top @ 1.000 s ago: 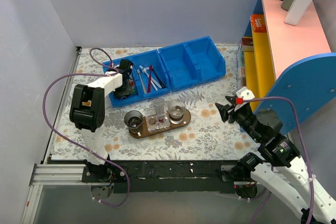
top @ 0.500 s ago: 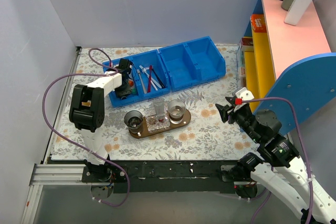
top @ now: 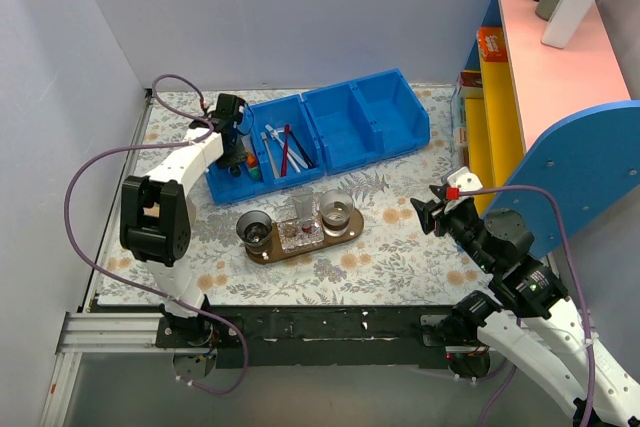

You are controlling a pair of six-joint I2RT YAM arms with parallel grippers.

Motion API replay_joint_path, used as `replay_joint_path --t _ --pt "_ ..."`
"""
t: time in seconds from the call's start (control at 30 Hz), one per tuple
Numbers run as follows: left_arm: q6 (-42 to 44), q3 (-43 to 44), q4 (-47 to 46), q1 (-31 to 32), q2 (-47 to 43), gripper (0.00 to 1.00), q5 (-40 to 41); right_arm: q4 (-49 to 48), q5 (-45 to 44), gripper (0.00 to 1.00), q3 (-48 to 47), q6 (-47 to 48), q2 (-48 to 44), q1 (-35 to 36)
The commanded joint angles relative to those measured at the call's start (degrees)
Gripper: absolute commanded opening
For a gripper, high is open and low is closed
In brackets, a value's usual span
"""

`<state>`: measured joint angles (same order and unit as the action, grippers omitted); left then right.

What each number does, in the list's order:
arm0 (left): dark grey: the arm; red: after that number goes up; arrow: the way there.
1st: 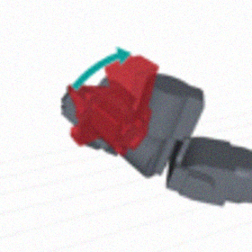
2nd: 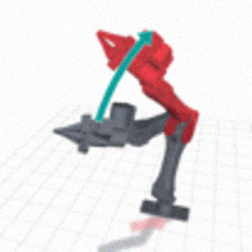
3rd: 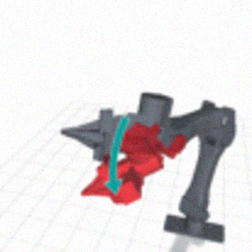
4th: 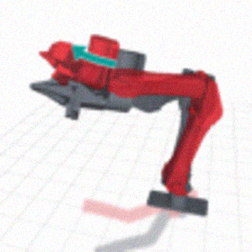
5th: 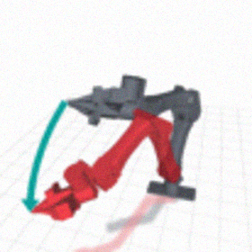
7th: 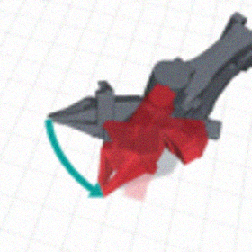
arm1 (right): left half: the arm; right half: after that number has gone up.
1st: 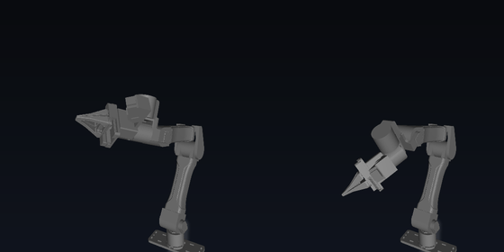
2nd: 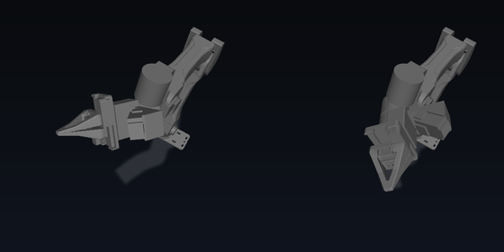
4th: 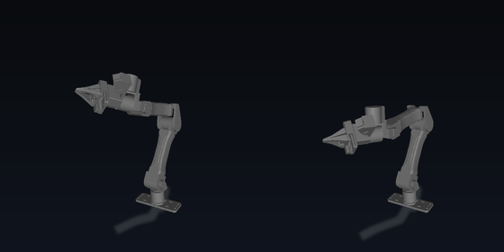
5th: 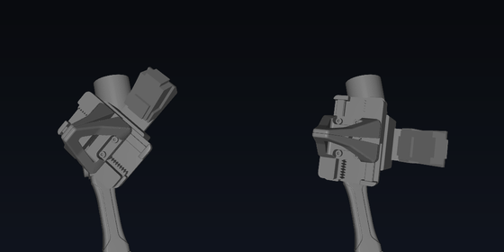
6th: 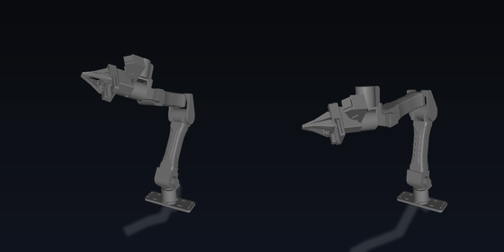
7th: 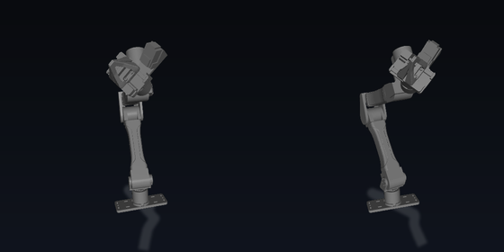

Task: Prepare toiletry sets of a toothbrush and toothpaste on the tray

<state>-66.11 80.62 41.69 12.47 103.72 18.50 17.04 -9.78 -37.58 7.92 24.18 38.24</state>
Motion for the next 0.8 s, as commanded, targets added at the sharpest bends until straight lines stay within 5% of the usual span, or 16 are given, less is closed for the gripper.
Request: replay_joint_path --t 0.0,0.5,0.77 --pt "1.15 2.97 -0.91 -0.34 -6.07 0.0 -0.75 -2.45 -1.12 0.57 0.23 0.51 -0.63 -0.09" --pt "4.05 1.47 -0.03 -0.34 -15.3 0.0 -5.58 -2.62 -0.94 0.57 0.06 0.16 -0.02 -0.09" --pt "10.64 -8.01 -11.17 -0.34 -24.26 0.0 -8.39 -3.41 3.27 0.58 -5.04 -0.98 5.51 -0.1"
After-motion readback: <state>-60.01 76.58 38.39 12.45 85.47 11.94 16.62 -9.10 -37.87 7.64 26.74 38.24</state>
